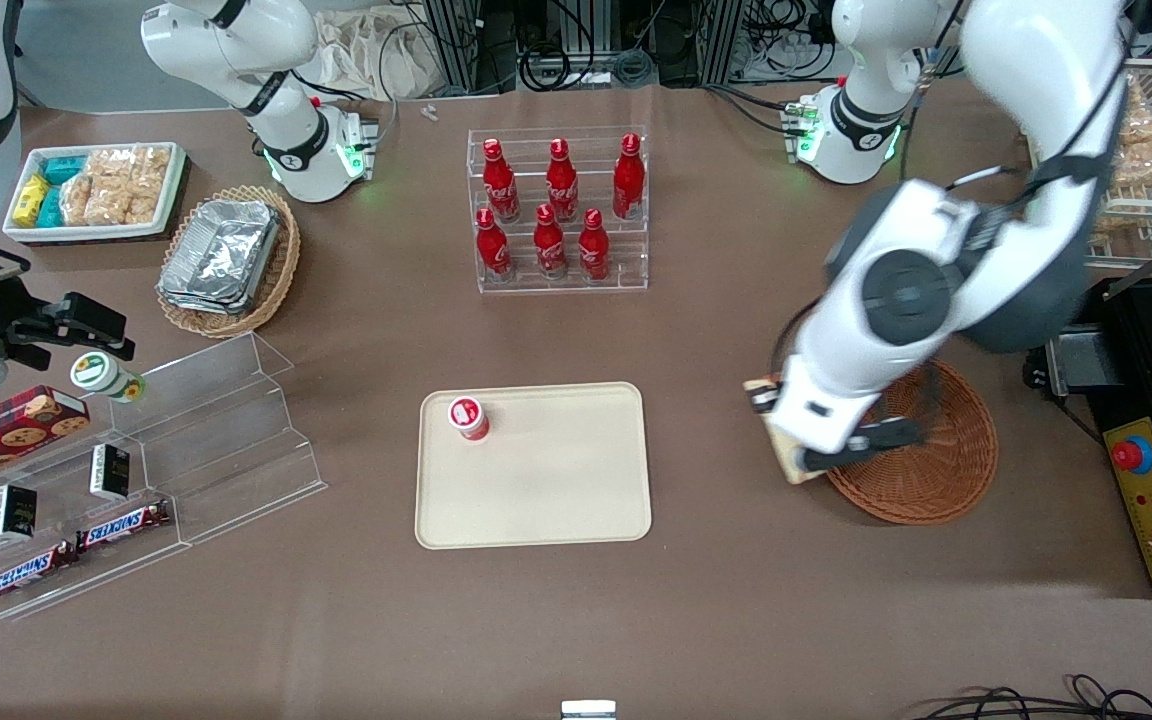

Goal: Place sandwich from basket to tray
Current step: 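Carry the held sandwich over the cream tray with the left gripper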

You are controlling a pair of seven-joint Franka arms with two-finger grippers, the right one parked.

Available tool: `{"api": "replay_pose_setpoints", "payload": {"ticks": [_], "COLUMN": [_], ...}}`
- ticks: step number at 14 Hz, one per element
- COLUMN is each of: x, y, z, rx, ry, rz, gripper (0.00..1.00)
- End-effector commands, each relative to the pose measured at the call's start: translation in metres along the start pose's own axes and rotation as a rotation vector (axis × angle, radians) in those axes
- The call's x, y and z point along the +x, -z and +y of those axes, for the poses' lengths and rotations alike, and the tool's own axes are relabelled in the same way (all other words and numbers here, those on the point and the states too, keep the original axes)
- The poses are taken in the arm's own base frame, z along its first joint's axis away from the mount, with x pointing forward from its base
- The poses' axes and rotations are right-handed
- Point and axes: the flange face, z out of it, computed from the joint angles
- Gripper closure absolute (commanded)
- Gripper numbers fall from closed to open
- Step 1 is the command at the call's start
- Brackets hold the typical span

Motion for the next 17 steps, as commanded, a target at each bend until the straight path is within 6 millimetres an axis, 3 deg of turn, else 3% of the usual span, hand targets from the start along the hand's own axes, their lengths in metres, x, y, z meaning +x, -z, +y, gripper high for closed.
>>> {"api": "replay_pose_setpoints", "payload": {"ticks": [1, 4, 6, 10, 16, 17], "x": [-0.015, -0.018, -0.044, -0.060, -0.057, -0.057], "y": [-0.067, -0.094, -0.108, -0.124, -0.160, -0.162], "z": [0.062, 0.083, 0.112, 0.144, 0.163, 0.163], "rx": [0.050, -0.019, -0.015, -0.079, -0.186, -0.187], "ry": [-0.088, -0.104, -0.157, -0.180, -0.174, -0.171], "rz": [0.014, 0.015, -0.005, 0.014, 0.033, 0.030], "gripper": [1.00, 1.00, 1.00, 1.00, 1.00, 0.85]}}
